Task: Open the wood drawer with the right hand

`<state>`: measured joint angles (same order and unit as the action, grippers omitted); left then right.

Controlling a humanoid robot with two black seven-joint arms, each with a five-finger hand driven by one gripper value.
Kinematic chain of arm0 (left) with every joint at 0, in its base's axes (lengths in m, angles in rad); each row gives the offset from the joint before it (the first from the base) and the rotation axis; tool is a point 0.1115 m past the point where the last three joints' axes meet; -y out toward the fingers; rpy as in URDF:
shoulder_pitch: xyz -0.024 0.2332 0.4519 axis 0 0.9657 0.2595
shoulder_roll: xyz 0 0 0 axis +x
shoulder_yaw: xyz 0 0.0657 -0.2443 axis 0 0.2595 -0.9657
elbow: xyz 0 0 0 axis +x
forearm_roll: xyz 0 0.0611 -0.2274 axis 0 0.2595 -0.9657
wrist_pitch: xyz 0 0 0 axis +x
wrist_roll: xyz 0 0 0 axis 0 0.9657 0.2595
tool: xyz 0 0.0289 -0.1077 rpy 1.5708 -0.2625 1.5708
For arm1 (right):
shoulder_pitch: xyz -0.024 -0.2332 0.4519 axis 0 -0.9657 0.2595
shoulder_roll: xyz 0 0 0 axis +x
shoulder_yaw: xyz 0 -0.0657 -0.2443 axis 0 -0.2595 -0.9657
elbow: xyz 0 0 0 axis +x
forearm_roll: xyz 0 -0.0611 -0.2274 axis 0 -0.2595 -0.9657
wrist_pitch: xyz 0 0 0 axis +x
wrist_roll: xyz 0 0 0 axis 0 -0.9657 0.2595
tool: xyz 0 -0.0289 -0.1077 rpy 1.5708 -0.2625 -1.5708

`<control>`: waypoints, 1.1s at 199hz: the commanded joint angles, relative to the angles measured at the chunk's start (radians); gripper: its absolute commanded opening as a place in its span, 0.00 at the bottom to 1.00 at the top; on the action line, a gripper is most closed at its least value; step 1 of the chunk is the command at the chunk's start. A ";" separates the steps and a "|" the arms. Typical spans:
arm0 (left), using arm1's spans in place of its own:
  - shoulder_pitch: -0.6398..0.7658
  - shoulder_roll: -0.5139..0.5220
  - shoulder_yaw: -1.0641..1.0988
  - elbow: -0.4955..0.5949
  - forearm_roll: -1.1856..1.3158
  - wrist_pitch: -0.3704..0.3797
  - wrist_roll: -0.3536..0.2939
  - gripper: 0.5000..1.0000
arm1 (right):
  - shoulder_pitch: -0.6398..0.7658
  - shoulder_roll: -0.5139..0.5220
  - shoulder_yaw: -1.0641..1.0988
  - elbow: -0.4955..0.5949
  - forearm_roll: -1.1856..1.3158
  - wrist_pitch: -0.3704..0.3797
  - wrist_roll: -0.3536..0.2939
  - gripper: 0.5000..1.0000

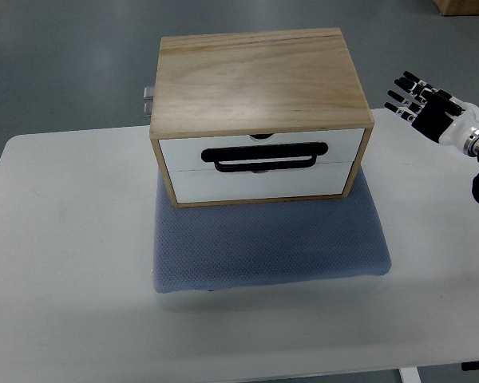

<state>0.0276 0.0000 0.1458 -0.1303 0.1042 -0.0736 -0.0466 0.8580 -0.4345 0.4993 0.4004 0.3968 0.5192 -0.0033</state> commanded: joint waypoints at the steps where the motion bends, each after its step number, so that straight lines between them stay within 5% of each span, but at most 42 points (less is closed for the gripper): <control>1: 0.000 0.000 0.000 0.000 0.000 0.000 0.001 1.00 | 0.000 -0.013 0.001 0.001 -0.015 -0.002 0.002 0.91; 37: 0.000 0.000 0.000 0.000 0.000 0.000 0.001 1.00 | 0.001 -0.023 -0.001 0.026 -0.138 -0.097 0.025 0.90; 82: 0.000 0.000 0.000 0.000 0.000 0.000 0.001 1.00 | 0.015 -0.227 -0.119 0.244 -0.303 -0.156 0.232 0.90; 147: 0.000 0.000 0.000 0.000 0.000 0.000 0.001 1.00 | 0.136 -0.394 -0.485 0.382 -0.312 -0.172 0.413 0.90; 219: 0.000 0.000 0.000 0.000 0.000 0.000 0.001 1.00 | 0.263 -0.589 -0.510 0.621 -0.452 -0.160 0.436 0.90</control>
<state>0.0276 0.0000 0.1457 -0.1303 0.1044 -0.0736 -0.0467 1.0976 -0.9527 -0.0068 0.9322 -0.0119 0.3492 0.4242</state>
